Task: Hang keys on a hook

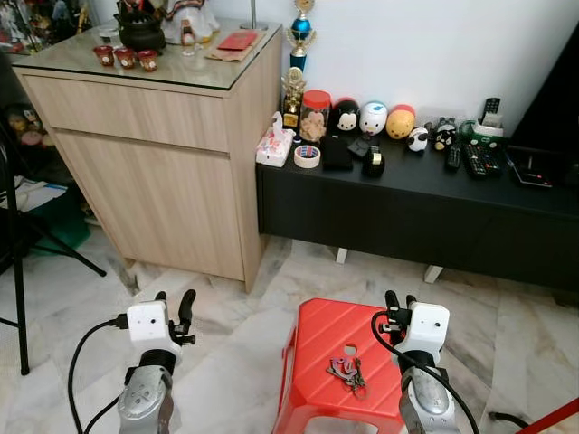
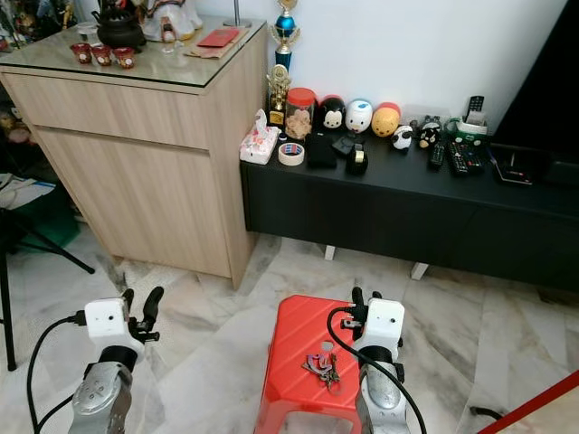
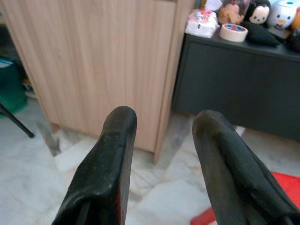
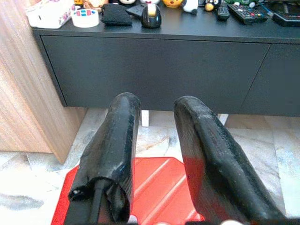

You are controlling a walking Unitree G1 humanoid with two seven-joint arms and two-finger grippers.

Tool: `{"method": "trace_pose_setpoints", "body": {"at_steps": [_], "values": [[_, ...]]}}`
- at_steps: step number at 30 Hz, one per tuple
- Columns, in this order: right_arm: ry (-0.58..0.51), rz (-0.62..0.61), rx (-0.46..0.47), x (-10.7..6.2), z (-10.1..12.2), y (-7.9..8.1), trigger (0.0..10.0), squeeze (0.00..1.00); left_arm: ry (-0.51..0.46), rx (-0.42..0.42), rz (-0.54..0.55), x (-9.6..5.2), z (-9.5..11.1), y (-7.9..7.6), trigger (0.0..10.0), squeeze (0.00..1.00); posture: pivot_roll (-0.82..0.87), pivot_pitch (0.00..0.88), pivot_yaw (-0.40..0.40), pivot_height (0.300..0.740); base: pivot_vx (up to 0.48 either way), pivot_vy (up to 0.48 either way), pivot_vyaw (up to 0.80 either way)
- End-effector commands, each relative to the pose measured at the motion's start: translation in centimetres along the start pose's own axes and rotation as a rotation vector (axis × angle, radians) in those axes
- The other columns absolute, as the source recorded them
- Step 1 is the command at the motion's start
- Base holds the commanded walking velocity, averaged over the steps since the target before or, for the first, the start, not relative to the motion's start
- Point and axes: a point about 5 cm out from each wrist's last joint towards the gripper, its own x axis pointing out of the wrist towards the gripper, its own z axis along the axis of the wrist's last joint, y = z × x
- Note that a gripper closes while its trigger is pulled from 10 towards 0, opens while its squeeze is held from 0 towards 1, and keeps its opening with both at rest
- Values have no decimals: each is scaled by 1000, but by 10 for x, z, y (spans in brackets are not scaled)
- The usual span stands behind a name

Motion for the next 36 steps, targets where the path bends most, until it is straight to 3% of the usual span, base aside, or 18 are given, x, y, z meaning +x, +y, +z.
{"method": "trace_pose_setpoints", "body": {"at_steps": [1,11,31,36], "values": [[-3,-4,6,1,2,0,10000,0,-1,-4,-6,1,2,0,10000,0,37,0,-61,740,0,0,0],[10,13,13,0,0,5,10000,0,0,-2,-2,3,5,1,10000,0,46,11,-58,680,0,0,0],[60,30,10,0,-7,8,10000,0,10,-7,-7,5,6,-1,10000,0,52,17,-56,680,0,0,0],[56,47,11,0,-7,11,10000,0,6,-6,-11,5,7,-3,10000,0,55,18,-56,646,0,0,0]]}}
